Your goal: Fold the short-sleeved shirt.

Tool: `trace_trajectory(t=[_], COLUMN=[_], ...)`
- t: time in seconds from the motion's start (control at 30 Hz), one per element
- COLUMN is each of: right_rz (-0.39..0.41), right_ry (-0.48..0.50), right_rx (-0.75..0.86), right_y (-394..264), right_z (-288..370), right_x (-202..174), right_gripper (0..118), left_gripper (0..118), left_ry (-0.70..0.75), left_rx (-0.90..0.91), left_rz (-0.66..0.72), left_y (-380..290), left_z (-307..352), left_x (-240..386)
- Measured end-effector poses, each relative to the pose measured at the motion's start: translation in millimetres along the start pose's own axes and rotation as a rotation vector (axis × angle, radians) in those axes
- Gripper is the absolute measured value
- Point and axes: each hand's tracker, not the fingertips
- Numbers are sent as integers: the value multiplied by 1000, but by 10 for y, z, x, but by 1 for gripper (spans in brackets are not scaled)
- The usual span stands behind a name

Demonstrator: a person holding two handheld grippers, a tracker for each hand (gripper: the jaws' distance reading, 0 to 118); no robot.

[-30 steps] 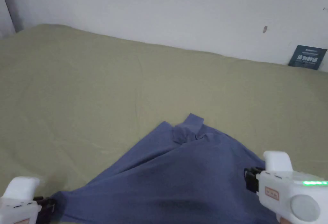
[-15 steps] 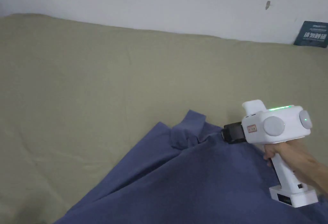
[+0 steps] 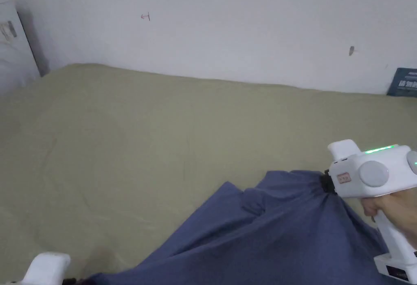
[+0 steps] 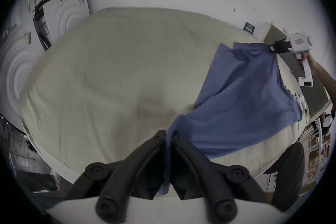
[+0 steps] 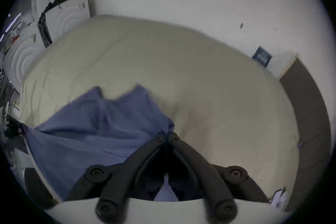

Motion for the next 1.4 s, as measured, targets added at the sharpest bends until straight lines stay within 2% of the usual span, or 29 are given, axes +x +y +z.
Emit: trace_trajectory(t=[0.13,0.33,0.57,0.73,0.9,1.13,1.4], right_rz=[11,-51,-201,-245,-320,-275,-228], right_ry=[-74,-206,-303,-359,-359,-396,-444], right_rx=[182,397,534,574,609,626,654], right_y=[186,322,335,497,826,1533,2316], right_z=[1127,2737,3617,3759,3633,3401,2964], right_x=[201,608,1123,1246,1415,1672,1916], right_gripper=[0,0,0,0,0,0,0], left_gripper=[4,4,4,4,4,4,4], left_ry=[-64,-67,8,85,185,245,285], left_rx=[139,295,448,506,532,568,610], left_rz=[71,19,-92,-126,-171,-175,-147], left_y=[460,1345,2430,3077,3478,4082,4767], left_z=[485,1163,1834,2120,2142,1990,1520], left_x=[83,421,1059,1429,1623,1730,1817])
